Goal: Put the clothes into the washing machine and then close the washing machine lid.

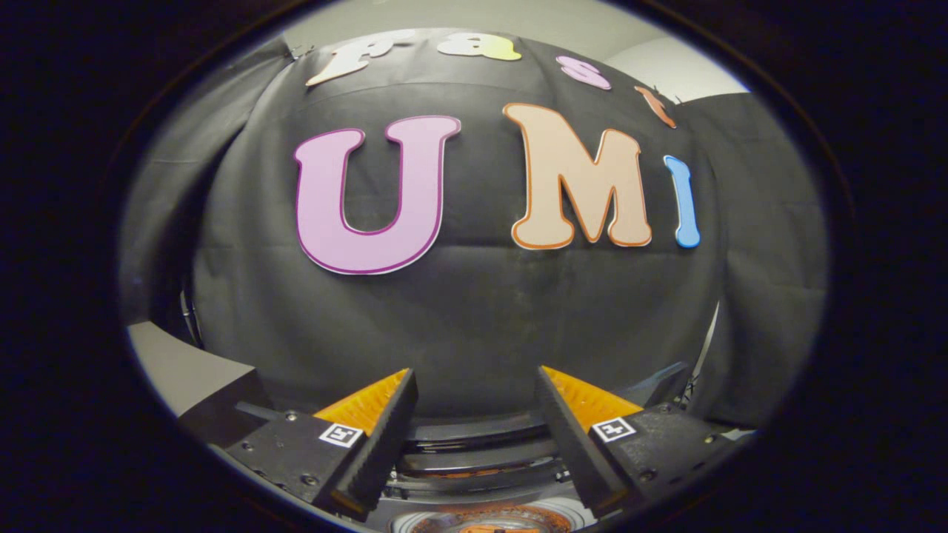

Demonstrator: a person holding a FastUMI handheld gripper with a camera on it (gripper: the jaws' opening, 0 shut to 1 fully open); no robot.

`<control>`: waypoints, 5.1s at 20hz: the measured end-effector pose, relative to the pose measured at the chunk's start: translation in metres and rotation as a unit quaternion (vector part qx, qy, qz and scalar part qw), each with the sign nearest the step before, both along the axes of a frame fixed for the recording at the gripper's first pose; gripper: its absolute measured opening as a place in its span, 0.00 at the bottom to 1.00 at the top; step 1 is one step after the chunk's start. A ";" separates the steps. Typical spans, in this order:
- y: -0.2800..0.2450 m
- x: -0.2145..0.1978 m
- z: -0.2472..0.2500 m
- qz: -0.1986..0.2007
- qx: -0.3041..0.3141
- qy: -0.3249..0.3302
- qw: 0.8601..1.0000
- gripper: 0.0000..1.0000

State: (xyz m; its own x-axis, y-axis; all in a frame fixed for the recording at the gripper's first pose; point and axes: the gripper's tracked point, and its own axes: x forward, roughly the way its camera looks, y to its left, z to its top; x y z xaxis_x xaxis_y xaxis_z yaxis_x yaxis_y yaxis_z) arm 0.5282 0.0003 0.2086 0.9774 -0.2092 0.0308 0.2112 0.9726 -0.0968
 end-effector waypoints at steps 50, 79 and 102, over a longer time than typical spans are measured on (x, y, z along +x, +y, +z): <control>0.001 -0.049 -0.017 -0.001 -0.004 -0.048 0.999 0.98; 0.026 -0.208 -0.014 0.033 0.021 0.032 0.999 0.96; 0.094 -0.376 -0.075 0.083 0.071 0.022 0.994 0.97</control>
State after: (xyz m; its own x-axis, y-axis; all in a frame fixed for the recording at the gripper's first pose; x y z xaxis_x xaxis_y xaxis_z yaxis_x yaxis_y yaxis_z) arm 0.1524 0.0943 0.1340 0.9985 -0.0448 -0.0313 0.0459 0.9982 0.0382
